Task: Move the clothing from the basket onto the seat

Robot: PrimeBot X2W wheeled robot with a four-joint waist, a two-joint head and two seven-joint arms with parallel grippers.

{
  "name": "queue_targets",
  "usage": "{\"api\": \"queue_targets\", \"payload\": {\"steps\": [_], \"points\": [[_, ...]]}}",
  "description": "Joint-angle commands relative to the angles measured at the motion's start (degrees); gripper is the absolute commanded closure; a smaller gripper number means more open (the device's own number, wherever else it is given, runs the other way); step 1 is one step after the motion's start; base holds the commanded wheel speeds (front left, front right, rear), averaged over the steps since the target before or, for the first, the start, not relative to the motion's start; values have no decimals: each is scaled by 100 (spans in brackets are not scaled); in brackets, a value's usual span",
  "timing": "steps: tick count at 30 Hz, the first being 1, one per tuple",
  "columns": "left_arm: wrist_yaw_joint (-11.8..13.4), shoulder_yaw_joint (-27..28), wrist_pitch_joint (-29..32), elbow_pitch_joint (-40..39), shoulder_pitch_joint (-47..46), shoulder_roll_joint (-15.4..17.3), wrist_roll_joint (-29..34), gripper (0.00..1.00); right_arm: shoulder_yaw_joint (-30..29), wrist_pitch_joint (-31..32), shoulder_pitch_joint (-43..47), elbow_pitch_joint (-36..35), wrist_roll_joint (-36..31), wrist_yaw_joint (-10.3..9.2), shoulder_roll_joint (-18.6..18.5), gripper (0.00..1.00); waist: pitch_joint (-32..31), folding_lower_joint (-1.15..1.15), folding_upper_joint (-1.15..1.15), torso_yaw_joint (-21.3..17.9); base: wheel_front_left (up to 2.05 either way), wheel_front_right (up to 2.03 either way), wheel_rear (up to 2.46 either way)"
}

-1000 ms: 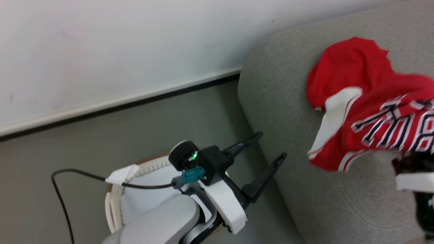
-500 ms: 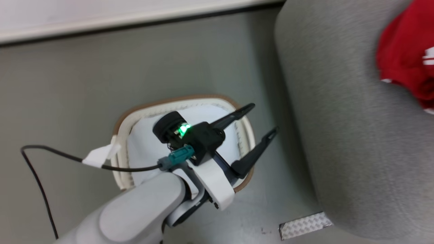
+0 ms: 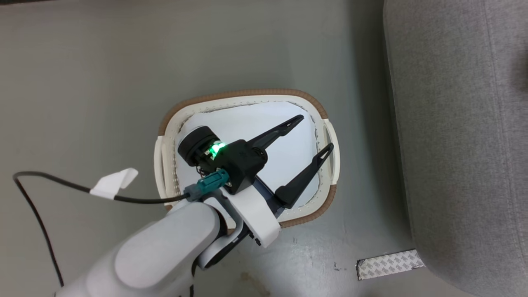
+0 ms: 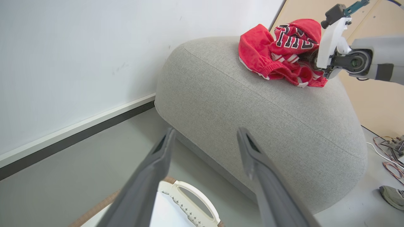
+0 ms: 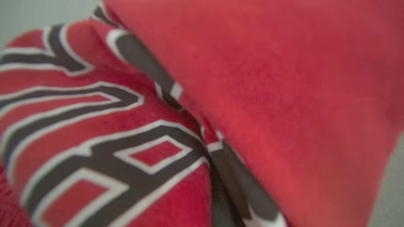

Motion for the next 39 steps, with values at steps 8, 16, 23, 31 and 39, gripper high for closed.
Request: {"api": "queue_targets", "payload": {"steps": [8,16,23,31,39], "points": [[-7,-27,-177,207,181,-49,-105,0,1061,571,330,46,500,-13,-191,0,-527,-1,0,-153,0,0,0],[65,35,-460,567,645,-103,-375,0,1892,1201,969,-485,811,-13,-527,0,-1593,-1,0,-270,0,0,0],[221,311,-661,707,1095,-91,-653,0,2000,1448,1624,-1776,1045,-13,-790,0,-2477,-1,0,-238,0,0,0],[503,949,-749,672,1517,50,-835,0,1645,1238,2212,-3461,1092,-13,-596,0,-3257,-1,0,134,0,0,0],[926,1853,-747,516,2232,297,-730,0,1296,707,2752,-4243,836,-13,274,0,-3706,-1,0,641,0,0,0]]}}
